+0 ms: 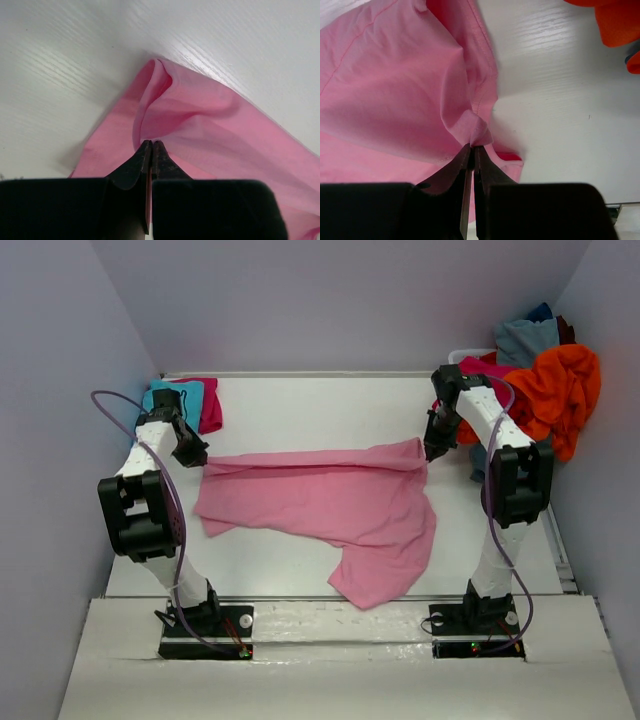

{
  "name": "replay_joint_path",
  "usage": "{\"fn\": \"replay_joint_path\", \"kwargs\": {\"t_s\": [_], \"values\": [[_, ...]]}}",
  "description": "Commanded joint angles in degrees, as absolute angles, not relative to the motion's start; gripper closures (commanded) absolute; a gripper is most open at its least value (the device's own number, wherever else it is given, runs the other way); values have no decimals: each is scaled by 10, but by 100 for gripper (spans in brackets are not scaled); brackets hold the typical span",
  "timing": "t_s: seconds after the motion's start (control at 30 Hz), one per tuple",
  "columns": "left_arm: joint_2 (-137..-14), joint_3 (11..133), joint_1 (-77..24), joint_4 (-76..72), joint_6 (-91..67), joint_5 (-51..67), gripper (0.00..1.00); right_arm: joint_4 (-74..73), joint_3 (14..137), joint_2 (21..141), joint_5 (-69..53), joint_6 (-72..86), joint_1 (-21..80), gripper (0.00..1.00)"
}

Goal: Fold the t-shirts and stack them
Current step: Fold the flattened T-shirt at the center of the board.

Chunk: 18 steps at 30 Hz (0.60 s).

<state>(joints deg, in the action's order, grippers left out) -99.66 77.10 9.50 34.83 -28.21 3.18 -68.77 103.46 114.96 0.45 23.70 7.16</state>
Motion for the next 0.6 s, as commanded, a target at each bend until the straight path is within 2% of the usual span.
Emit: {"fn": "replay_joint_path", "kwargs": {"t_s": [0.0, 0.17, 0.23, 0.27, 0.37, 0.57], "values": [[-961, 749, 104, 340, -287, 38, 95, -694, 1063, 1128, 12, 227, 66, 89], [-955, 727, 104, 330, -288, 63, 92, -693, 1065, 1133, 5, 225, 61, 89], [-954, 719, 104, 327, -290, 67, 83, -694, 1067, 1136, 4, 225, 61, 89], [-953, 716, 104, 326, -292, 67, 75, -694, 1067, 1136, 4, 224, 61, 89], [-949, 708, 104, 321, -291, 72, 71, -693, 1067, 1136, 4, 224, 61, 89], [-938, 702, 104, 322, -293, 67, 43, -693, 1066, 1139, 4, 224, 61, 89]]}}
